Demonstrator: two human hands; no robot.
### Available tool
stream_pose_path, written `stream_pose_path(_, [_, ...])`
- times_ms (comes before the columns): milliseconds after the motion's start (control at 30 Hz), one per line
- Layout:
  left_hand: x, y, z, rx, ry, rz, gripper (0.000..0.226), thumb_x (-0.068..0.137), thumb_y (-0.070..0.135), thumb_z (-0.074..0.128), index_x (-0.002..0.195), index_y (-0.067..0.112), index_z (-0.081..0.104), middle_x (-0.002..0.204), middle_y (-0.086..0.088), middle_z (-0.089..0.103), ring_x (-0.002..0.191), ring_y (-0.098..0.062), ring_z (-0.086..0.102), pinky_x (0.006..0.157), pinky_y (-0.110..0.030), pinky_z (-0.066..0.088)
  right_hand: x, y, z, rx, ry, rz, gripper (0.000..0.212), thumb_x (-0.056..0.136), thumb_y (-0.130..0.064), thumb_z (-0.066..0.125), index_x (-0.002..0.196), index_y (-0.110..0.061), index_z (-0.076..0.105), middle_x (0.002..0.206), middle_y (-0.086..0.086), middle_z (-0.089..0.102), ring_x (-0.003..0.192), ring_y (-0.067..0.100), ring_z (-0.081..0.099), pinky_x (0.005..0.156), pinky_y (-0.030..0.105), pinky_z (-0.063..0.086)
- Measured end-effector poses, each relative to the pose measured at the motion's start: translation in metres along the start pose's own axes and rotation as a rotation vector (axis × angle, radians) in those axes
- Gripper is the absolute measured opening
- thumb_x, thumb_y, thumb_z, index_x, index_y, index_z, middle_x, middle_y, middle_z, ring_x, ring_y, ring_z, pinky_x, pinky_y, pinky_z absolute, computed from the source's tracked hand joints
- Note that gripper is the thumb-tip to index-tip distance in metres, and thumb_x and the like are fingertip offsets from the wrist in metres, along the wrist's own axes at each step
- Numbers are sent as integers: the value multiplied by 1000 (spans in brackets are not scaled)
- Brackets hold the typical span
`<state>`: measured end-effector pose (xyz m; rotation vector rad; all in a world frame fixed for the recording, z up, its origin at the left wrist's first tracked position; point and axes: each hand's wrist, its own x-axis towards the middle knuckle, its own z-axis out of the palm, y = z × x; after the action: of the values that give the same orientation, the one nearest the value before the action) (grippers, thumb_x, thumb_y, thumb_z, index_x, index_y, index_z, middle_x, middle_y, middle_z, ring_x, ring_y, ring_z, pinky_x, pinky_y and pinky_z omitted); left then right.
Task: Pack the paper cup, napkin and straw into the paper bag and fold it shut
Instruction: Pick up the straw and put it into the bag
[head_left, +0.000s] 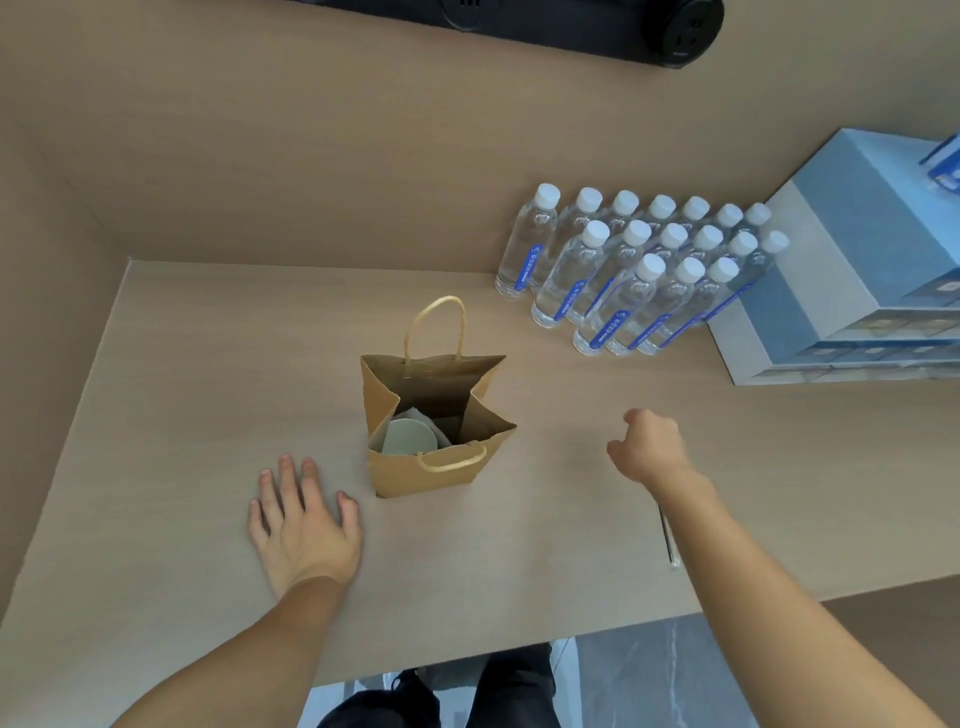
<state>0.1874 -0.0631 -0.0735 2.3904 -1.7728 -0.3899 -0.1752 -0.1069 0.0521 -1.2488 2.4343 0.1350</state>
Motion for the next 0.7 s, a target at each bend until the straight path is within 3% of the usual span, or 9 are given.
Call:
stream_pose_path(133, [0, 1, 0, -1, -8, 1, 67, 90, 45, 29, 148, 12, 36, 161, -13, 31, 150, -33, 19, 120, -51, 15, 2, 31, 46, 5, -32, 166, 44, 89, -24, 56, 127, -2, 49, 129, 20, 53, 121, 38, 49, 98, 37, 40])
stream_pose_path(267, [-6, 25, 14, -31, -56, 59, 67, 90, 46, 27, 148, 13, 35, 161, -13, 31, 150, -33, 18, 120, -52, 17, -4, 79, 61, 103, -8, 326, 37, 92, -18, 55, 124, 1, 50, 131, 22, 50, 121, 41, 52, 98, 42, 47])
stream_pose_path(400, [-5, 18, 12, -42, -31, 40, 67, 89, 45, 28, 147, 13, 35, 161, -13, 30, 150, -34, 17, 120, -53, 15, -6, 76, 72, 150, 8, 297, 24, 92, -7, 48, 113, -1, 56, 119, 24, 60, 110, 40, 59, 87, 37, 51])
stream_pose_path(567, [2, 1, 7, -31, -12, 22, 66, 90, 46, 28, 147, 14, 33, 161, -14, 29, 150, -34, 17, 120, -54, 15, -10, 57, 80, 99, 186, 302, 33, 88, -12, 55, 118, -2, 48, 125, 21, 45, 116, 39, 42, 92, 41, 44])
stream_pose_path(633, [3, -5, 7, -24, 0, 14, 66, 90, 46, 28, 147, 14, 33, 161, -13, 29, 151, -34, 16, 120, -53, 15, -9, 56, 83, 102, 131, 326, 39, 92, -21, 55, 124, -2, 47, 129, 21, 42, 121, 40, 40, 99, 42, 41])
stream_pose_path(700, [5, -7, 7, -26, 2, 4, 65, 90, 46, 28, 147, 15, 33, 161, -13, 29, 151, -33, 15, 120, -53, 14, -4, 55, 85, 103, 95, 284, 35, 95, -15, 49, 126, 0, 47, 131, 23, 46, 122, 41, 45, 100, 42, 42])
